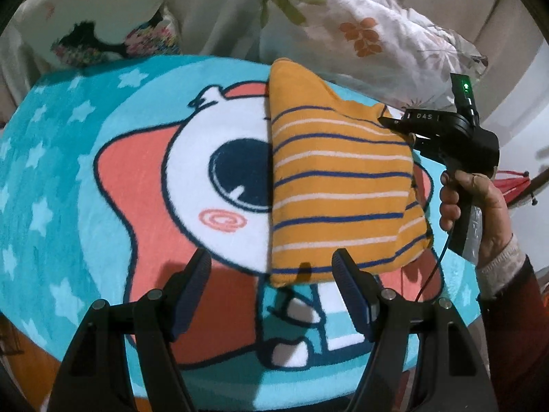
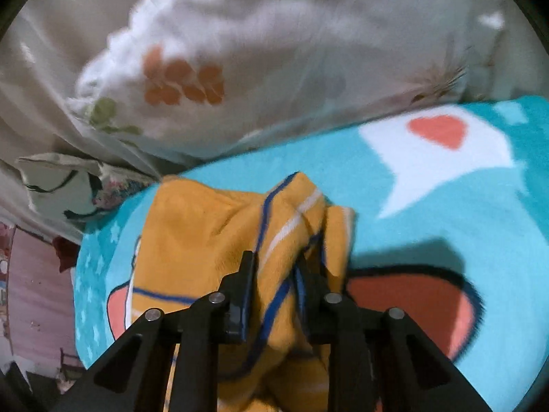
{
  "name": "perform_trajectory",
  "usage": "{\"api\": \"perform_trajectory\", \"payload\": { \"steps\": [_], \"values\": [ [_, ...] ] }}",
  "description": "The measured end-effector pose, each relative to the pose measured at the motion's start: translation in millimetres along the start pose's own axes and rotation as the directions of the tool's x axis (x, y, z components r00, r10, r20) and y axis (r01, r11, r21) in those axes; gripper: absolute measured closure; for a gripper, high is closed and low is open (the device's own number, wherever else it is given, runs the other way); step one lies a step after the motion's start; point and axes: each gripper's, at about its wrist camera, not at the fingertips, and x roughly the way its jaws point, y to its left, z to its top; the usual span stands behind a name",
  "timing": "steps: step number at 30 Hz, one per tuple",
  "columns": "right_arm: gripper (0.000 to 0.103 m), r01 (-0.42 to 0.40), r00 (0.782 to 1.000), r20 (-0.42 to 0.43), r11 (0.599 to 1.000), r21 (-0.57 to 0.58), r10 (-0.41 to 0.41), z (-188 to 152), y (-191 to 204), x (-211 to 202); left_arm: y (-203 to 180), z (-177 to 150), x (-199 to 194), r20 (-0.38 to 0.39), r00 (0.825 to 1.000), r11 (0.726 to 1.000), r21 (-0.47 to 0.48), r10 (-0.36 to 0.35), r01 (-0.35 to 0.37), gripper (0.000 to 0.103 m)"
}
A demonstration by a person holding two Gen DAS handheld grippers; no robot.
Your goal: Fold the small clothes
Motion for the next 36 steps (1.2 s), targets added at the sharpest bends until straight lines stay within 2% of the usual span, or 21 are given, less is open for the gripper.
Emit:
{"api": "perform_trajectory", "payload": {
  "steps": [1, 4, 5, 7, 10, 15, 17, 18, 21, 24, 27, 36],
  "values": [
    [0.075, -0.003, 1.0, -0.009, 1.0, -0.004, 0.003, 1, -1, 3, 3, -1, -1, -0.003, 1.0, 1.0, -0.012, -0.002, 0.002, 0.031],
    [0.067, -0.098, 0.993, 0.068, 0.995, 0.037, 0.095, -7, -10, -28, 12, -1, -5, 0.0, 1.0, 0.999, -0.043, -0.002, 0.002, 0.031],
    [0.066, -0.148, 0.985, 0.1, 0.988, 0.044, 0.143, -16, -15, -45, 15, 0, -6, 0.002, 1.0, 0.999, -0.05, -0.002, 0.002, 0.031],
    [0.065, -0.19, 0.975, 0.12, 0.981, 0.029, 0.185, -41, -21, -70, 19, 1, -5, 0.003, 1.0, 0.998, -0.065, -0.006, 0.006, 0.031],
    [0.065, -0.194, 0.978, 0.076, 0.981, -0.016, 0.194, -77, -21, -79, 19, 4, 0, -0.008, 1.0, 0.998, -0.064, -0.016, 0.015, 0.031],
    [0.065, -0.142, 0.99, -0.019, 0.988, -0.068, 0.141, -113, -5, -46, 6, 7, 16, -0.053, 0.997, 0.997, -0.056, -0.054, 0.051, 0.031],
    [0.078, -0.108, 0.994, -0.015, 0.993, -0.057, 0.107, -118, -5, -35, 0, 7, 19, -0.059, 0.996, 0.997, -0.048, -0.061, 0.058, 0.031],
    [0.095, -0.123, 0.992, -0.02, 0.992, -0.034, 0.122, -119, -8, -35, -4, 7, 19, -0.059, 0.996, 0.997, -0.038, -0.064, 0.062, 0.031],
    [0.097, -0.198, 0.98, 0.013, 0.98, 0.027, 0.197, -127, -22, -58, -8, 7, 17, -0.044, 0.997, 0.998, -0.019, -0.061, 0.06, 0.031],
    [0.098, -0.174, 0.984, 0.044, 0.983, 0.065, 0.171, -143, -45, -84, -3, 8, 16, -0.033, 0.998, 0.998, -0.028, -0.049, 0.048, 0.031],
    [0.098, -0.129, 0.992, 0.012, 0.987, 0.097, 0.128, -157, -59, -81, 3, 8, 21, -0.047, 0.997, 0.997, -0.061, -0.053, 0.05, 0.031],
    [0.097, -0.123, 0.992, -0.033, 0.992, 0.039, 0.124, -158, -48, -66, 2, 3, 22, -0.043, 0.999, 0.999, -0.039, -0.013, 0.011, 0.031]
  ]
}}
